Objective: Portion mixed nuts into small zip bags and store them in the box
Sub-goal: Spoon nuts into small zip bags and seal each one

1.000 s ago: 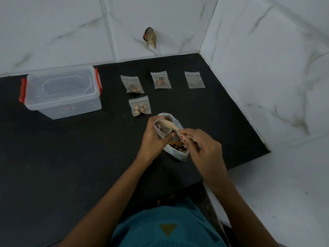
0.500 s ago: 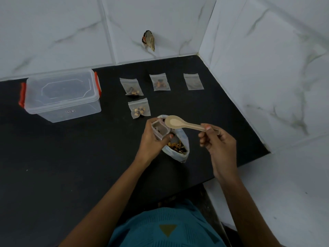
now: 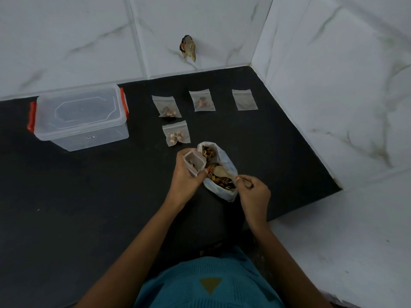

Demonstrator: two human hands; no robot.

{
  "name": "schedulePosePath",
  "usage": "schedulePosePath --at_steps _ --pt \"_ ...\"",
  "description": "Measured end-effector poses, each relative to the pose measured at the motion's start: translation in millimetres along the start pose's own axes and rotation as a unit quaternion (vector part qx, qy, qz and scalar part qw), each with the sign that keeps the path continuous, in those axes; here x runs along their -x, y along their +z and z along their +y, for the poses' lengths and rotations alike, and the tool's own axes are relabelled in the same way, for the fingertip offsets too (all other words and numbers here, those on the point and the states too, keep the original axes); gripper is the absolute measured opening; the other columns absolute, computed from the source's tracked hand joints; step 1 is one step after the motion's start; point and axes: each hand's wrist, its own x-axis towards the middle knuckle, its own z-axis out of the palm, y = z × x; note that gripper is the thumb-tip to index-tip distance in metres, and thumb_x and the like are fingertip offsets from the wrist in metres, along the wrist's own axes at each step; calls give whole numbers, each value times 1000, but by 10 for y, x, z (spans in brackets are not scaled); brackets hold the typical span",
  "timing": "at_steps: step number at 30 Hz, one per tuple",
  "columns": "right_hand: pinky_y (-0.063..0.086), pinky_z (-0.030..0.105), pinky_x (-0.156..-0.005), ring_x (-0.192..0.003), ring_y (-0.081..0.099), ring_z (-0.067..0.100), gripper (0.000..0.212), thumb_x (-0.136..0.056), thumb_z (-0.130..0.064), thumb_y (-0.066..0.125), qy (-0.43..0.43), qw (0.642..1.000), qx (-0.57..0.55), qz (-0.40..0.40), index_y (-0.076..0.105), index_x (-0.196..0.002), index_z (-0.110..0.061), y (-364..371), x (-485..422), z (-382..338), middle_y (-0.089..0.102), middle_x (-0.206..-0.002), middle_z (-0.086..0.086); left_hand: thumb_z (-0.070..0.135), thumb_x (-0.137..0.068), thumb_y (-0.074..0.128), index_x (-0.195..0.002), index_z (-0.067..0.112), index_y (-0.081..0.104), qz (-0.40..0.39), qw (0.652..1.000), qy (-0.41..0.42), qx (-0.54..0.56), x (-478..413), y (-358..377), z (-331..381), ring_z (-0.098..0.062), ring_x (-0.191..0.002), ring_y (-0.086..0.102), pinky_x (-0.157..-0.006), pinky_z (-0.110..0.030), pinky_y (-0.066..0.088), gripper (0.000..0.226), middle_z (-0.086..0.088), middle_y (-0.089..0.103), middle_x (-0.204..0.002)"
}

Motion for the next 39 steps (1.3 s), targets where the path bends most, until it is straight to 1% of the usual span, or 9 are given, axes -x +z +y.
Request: schedulePosePath --at_steps 3,6,9,12,15,21,26,35,39 --pt "49 16 -65 -78 60 8 9 -88 -14 59 -61 992 105 -29 67 -91 -10 -1 -7 47 64 -84 -2 -4 -78 63 -122 14 40 -5 1000 4 -13 8 17 -14 12 -104 46 -85 -10 44 52 17 44 -111" --pt "51 29 -72 -84 58 12 9 -88 -17 58 -111 975 186 -49 65 -91 -12 -6 -20 77 62 -89 1 -8 -77 59 -125 12 39 -25 1000 -3 -15 28 55 -6 7 -106 46 -83 -10 45 55 18 43 -111" --pt "50 26 -71 -84 56 12 9 -87 -17 60 -122 972 192 -51 65 -91 -11 -18 -22 21 58 -91 -1 -10 -77 57 -124 13 37 -40 999 0 -11 50 91 36 1 -104 47 -80 -7 44 56 13 43 -109" --pt "46 16 -65 -76 57 4 3 -85 -14 63 -111 990 77 -43 65 -87 -12 -74 22 -213 57 -84 -5 -12 -77 56 -121 12 36 -49 999 11 -7 62 114 90 6 -97 47 -76 -6 43 55 14 42 -104" --pt "41 5 -69 -78 54 -4 5 -82 -13 66 -194 978 12 -72 67 -87 -12 -131 115 -523 54 -83 -11 -9 -78 61 -118 15 34 -60 998 17 4 57 142 136 3 -95 48 -75 -7 44 54 14 41 -103" --pt "31 3 -70 -98 28 2 28 -81 -29 68 -255 936 169 -175 68 -105 -16 -91 161 -708 34 -101 -9 7 -75 71 -123 12 26 -66 996 48 -23 14 148 207 -6 -101 48 -80 -9 45 65 2 40 -113" --pt "40 3 -70 -85 45 -2 16 -85 -14 64 -250 946 120 -166 67 -98 -7 -134 40 -735 38 -102 -7 25 -60 81 -121 23 27 -129 990 53 8 -37 -7 288 0 -105 52 -83 -14 47 81 1 44 -118" --pt "45 10 -81 -90 55 2 15 -82 0 61 -337 910 45 -237 63 -93 -10 -353 -275 -897 52 -98 -6 25 -80 55 -91 19 59 -66 989 46 124 -130 -258 586 -7 -92 61 -84 -26 50 13 10 66 -92" --pt "49 15 -82 -94 54 6 16 -73 -18 70 -357 895 14 -267 60 -86 -16 -395 -345 -977 51 -102 -5 10 -87 53 -84 17 59 -35 987 49 146 -183 -247 653 0 -80 62 -76 -19 51 8 15 67 -78"
